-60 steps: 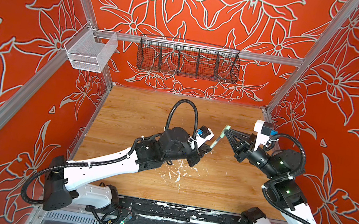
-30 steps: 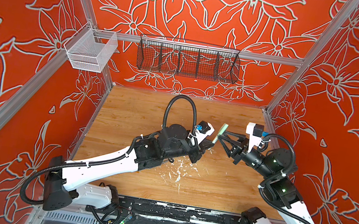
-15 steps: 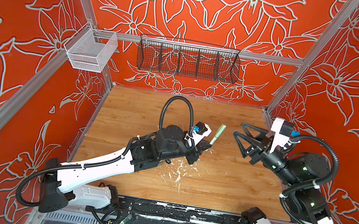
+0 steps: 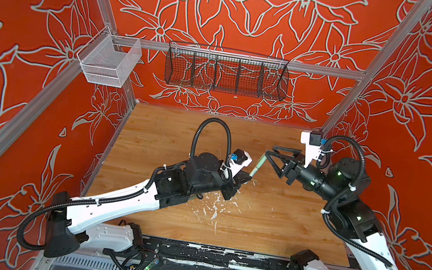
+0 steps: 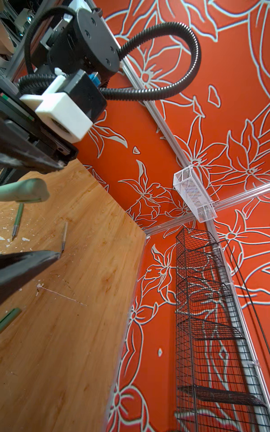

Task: Insert pens into pen caps
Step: Put on the pen cap to the pen.

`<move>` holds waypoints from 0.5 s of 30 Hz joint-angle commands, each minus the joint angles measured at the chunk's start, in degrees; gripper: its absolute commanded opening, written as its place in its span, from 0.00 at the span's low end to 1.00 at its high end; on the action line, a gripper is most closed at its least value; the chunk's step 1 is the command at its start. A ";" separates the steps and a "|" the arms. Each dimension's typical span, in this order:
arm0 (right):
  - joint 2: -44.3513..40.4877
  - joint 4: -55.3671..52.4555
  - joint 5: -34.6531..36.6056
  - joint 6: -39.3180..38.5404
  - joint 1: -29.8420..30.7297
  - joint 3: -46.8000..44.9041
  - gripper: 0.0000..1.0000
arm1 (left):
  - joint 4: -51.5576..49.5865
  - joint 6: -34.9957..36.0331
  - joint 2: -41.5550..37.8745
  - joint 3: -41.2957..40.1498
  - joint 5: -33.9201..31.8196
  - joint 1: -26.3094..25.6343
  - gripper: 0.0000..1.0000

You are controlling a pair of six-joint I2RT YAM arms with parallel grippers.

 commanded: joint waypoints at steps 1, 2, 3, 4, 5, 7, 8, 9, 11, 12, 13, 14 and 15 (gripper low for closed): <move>-1.01 3.93 -2.63 2.24 0.10 -2.73 0.54 | -0.25 0.14 -0.06 0.41 -0.16 0.06 0.00; -1.37 5.52 -2.79 2.99 0.12 -3.66 0.54 | -0.20 0.05 0.15 0.43 -0.25 0.06 0.00; -1.74 6.37 -2.96 3.31 0.06 -4.31 0.54 | -0.21 -0.04 0.36 0.43 -0.21 0.06 0.00; -1.91 6.57 -2.97 3.37 0.07 -4.56 0.54 | -0.10 -0.08 0.42 0.51 -0.16 0.06 0.00; -2.00 6.58 -3.04 3.54 0.05 -4.71 0.54 | -0.12 -0.19 0.71 0.65 -0.16 0.06 0.00; -2.12 7.53 -3.92 3.80 0.12 -5.28 0.54 | -0.39 -0.14 1.05 0.95 0.05 0.06 0.00; -2.30 8.64 -4.47 4.23 0.10 -5.83 0.53 | -0.42 -0.21 1.25 1.12 0.02 0.06 0.00; -2.49 9.29 -4.73 4.38 0.13 -6.25 0.53 | -0.49 -0.13 1.47 1.21 0.01 0.06 0.00; -2.62 9.39 -4.40 4.44 0.09 -6.57 0.53 | -0.52 -0.13 1.65 1.40 0.08 0.06 0.00; -2.64 9.47 -4.38 4.34 0.14 -6.66 0.52 | -0.52 -0.13 1.71 1.46 0.10 0.06 0.00; -2.66 9.77 -4.30 4.35 0.14 -6.89 0.52 | -0.48 -0.13 1.71 1.44 0.10 0.06 0.00; -2.49 10.21 -4.53 4.74 0.14 -7.11 0.51 | -0.22 -0.21 1.74 1.33 0.10 0.06 0.00; -2.32 10.45 -4.85 4.92 0.14 -7.27 0.51 | -0.05 -0.22 1.72 1.30 0.17 0.06 0.00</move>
